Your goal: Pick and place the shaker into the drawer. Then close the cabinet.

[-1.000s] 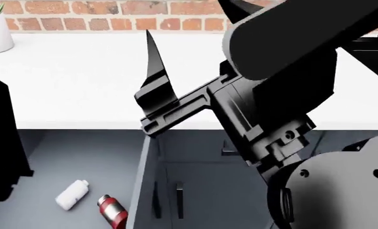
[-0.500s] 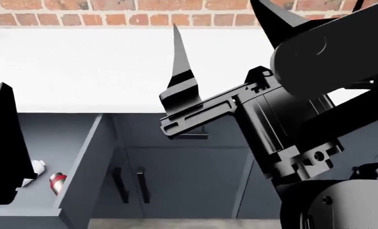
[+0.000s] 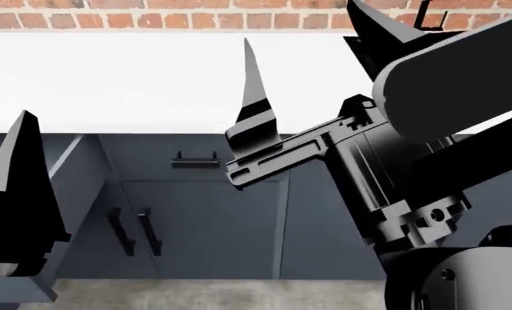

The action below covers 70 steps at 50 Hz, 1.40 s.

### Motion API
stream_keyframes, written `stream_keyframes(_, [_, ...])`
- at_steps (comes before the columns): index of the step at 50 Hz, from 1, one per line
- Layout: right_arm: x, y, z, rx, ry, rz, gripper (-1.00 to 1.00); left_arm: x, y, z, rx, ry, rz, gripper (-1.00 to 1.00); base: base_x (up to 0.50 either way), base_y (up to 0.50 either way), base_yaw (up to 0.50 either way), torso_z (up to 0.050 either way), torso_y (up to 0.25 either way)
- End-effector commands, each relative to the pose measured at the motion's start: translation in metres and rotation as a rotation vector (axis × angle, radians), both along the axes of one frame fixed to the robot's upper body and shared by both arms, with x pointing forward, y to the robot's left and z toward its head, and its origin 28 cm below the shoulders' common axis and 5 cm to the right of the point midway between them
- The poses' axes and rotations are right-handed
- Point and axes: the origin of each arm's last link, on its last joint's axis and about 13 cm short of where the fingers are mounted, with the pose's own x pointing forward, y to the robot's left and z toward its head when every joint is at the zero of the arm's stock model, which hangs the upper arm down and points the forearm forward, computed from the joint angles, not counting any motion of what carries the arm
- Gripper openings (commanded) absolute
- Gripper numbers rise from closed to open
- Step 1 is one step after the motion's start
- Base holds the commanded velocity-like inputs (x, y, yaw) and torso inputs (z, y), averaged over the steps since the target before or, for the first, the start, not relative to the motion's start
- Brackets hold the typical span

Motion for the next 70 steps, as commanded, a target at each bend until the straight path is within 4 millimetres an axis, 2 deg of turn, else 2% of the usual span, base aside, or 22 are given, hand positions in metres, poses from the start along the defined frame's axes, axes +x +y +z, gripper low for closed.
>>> stream_keyframes(1, [-0.002,-0.002,-0.001,0.000,0.002,-0.007,1.00,0.001,-0.006,-0.001,0.005,-0.004,-0.012,1.00,-0.23,-0.50,0.00,0.000,0.000])
stream_keyframes(9, [0.000,-0.003,-0.006,-0.016,0.015,-0.016,1.00,0.000,-0.010,-0.002,-0.015,0.012,-0.003,1.00,-0.17,-0.38,0.00,0.000,0.000])
stream_keyframes(12, [0.011,-0.008,-0.020,-0.015,0.072,-0.069,1.00,0.000,-0.010,-0.007,-0.080,0.090,0.007,1.00,0.00,0.00,0.00,0.000,0.000])
stream_keyframes(13, [0.018,-0.012,-0.028,-0.007,0.106,-0.101,1.00,-0.002,-0.004,-0.023,-0.074,0.225,0.012,1.00,0.00,0.00,0.00,0.000,0.000])
stream_keyframes(14, [0.027,-0.018,-0.038,0.005,0.140,-0.134,1.00,0.001,-0.003,-0.035,-0.053,0.239,-0.039,1.00,0.00,0.00,0.00,0.000,0.000])
stream_keyframes(15, [0.036,-0.024,-0.051,0.013,0.177,-0.179,1.00,0.016,0.004,-0.041,0.053,0.110,-0.028,1.00,0.00,0.00,0.00,0.000,0.000])
stream_keyframes(16, [0.043,-0.028,-0.061,0.018,0.208,-0.211,1.00,0.029,0.000,-0.049,0.052,0.112,-0.041,1.00,0.00,0.00,0.00,0.000,0.000])
stream_keyframes(17, [0.050,-0.033,-0.071,0.025,0.230,-0.240,1.00,0.052,-0.004,-0.062,0.038,0.141,0.036,1.00,0.00,0.00,0.00,0.000,0.000])
stream_keyframes(18, [0.055,-0.036,-0.080,0.033,0.250,-0.268,1.00,0.076,-0.016,-0.069,0.033,0.165,0.076,1.00,0.00,0.00,0.00,0.000,0.000])
stream_keyframes(19, [0.060,-0.039,-0.088,0.038,0.267,-0.292,1.00,0.087,-0.033,-0.093,0.015,0.281,0.080,1.00,0.00,0.00,0.00,0.000,0.000])
stream_keyframes(20, [0.065,-0.041,-0.095,0.033,0.289,-0.315,1.00,0.094,-0.057,-0.106,-0.084,0.285,0.055,1.00,0.00,0.00,0.00,0.000,0.000])
stream_keyframes(22, [0.073,-0.045,-0.114,0.020,0.332,-0.342,1.00,0.105,-0.065,-0.130,-0.006,0.281,0.095,1.00,0.00,0.00,0.00,0.000,0.000])
stream_keyframes(26, [0.082,-0.050,-0.147,0.047,0.393,-0.376,1.00,0.115,-0.070,-0.168,0.099,0.356,0.144,1.00,0.00,0.00,0.00,0.000,0.000])
stream_keyframes(30, [0.084,-0.051,-0.180,0.104,0.456,-0.349,1.00,0.120,-0.068,-0.192,-0.010,0.476,0.146,1.00,0.00,0.00,0.00,0.000,0.000])
stream_keyframes(35, [0.088,-0.052,-0.215,0.162,0.513,-0.347,1.00,0.131,-0.074,-0.201,-0.006,0.505,0.157,1.00,0.00,0.00,0.00,0.000,0.000])
stream_keyframes(41, [0.092,-0.048,-0.234,0.208,0.571,-0.370,1.00,0.141,-0.083,-0.212,0.011,0.531,0.187,1.00,0.00,0.00,0.00,0.000,0.000])
stream_keyframes(48, [0.092,-0.044,-0.262,0.280,0.657,-0.406,1.00,0.144,-0.086,-0.242,0.052,0.574,0.193,1.00,0.00,0.00,0.00,0.000,0.000])
stream_keyframes(50, [0.087,-0.044,-0.274,0.301,0.688,-0.419,1.00,0.143,-0.084,-0.248,0.065,0.591,0.199,1.00,0.00,0.00,0.00,0.000,0.000])
stream_keyframes(53, [0.075,-0.041,-0.302,0.331,0.742,-0.443,1.00,0.134,-0.078,-0.271,0.047,0.625,0.238,1.00,0.00,0.00,0.00,0.000,0.000])
stream_keyframes(56, [0.073,-0.042,-0.311,0.343,0.755,-0.477,1.00,0.134,-0.074,-0.277,0.029,0.674,0.274,1.00,0.00,0.00,0.00,0.000,0.000])
stream_keyframes(61, [0.077,-0.038,-0.323,0.207,0.808,-0.491,1.00,0.134,-0.072,-0.281,0.094,0.719,0.291,1.00,0.00,0.00,0.00,0.000,0.000])
stream_keyframes(70, [0.081,-0.031,-0.328,0.141,0.815,-0.460,1.00,0.135,-0.067,-0.289,0.109,0.825,0.303,1.00,0.00,0.00,0.00,0.000,0.000])
